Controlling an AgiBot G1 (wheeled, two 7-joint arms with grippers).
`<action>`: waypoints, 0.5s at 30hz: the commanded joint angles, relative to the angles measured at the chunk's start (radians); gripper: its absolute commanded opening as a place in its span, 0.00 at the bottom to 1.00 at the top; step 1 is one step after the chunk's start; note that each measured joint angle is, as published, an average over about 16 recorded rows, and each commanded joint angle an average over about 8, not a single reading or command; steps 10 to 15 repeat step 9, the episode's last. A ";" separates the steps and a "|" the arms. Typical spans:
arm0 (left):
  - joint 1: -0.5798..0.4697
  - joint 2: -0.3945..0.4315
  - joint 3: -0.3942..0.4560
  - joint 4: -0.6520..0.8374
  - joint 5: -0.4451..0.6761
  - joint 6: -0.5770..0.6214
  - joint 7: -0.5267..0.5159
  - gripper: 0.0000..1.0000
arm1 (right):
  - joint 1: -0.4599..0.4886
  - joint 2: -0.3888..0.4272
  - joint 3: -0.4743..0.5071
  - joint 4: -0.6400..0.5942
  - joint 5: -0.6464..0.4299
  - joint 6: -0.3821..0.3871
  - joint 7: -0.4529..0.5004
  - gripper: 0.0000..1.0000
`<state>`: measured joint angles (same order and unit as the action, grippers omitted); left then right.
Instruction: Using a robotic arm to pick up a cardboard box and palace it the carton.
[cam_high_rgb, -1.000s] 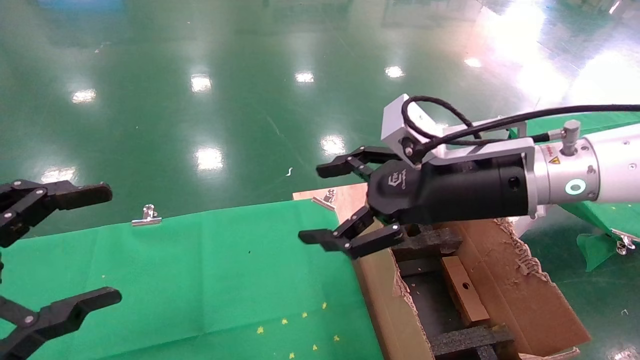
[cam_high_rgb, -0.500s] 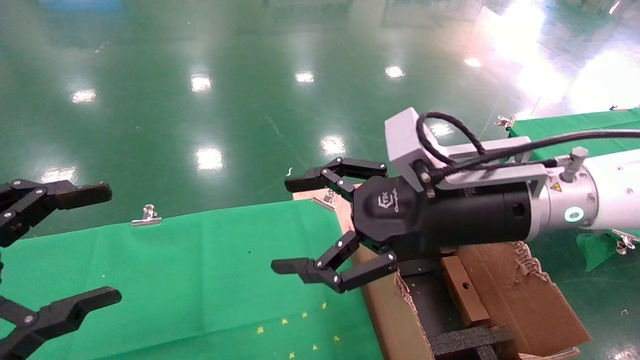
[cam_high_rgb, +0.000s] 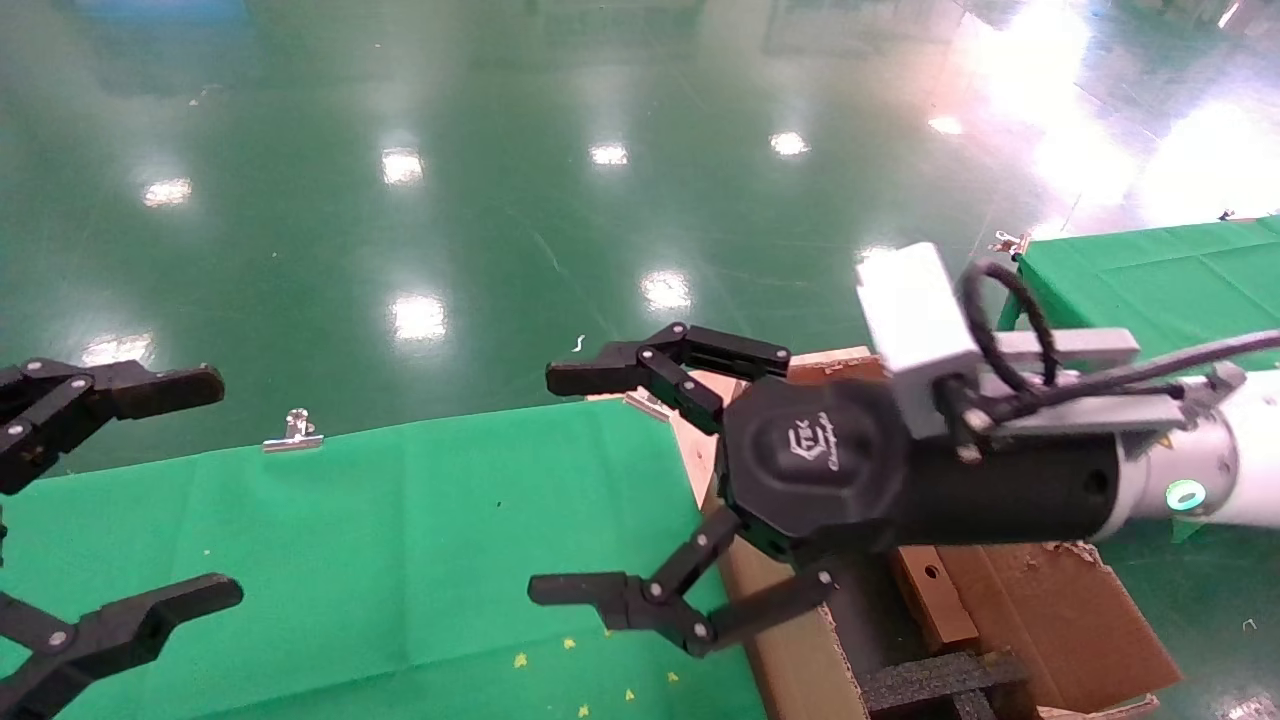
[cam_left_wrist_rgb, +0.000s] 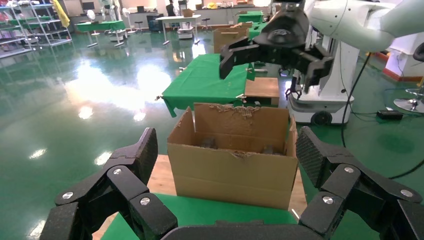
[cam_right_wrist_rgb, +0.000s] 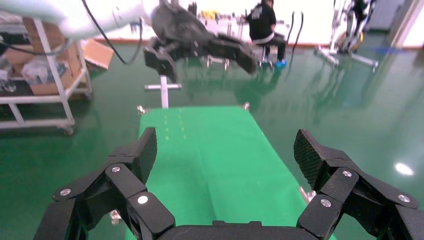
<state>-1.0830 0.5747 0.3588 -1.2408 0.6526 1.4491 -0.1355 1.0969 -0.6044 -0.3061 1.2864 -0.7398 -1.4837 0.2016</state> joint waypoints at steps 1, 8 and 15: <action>0.000 0.000 0.000 0.000 0.000 0.000 0.000 1.00 | -0.030 -0.009 0.036 -0.003 0.013 -0.016 -0.017 1.00; 0.000 0.000 0.000 0.000 0.000 0.000 0.000 1.00 | -0.051 -0.015 0.060 -0.006 0.024 -0.027 -0.026 1.00; 0.000 0.000 0.000 0.000 0.000 0.000 0.000 1.00 | -0.050 -0.015 0.059 -0.006 0.024 -0.027 -0.025 1.00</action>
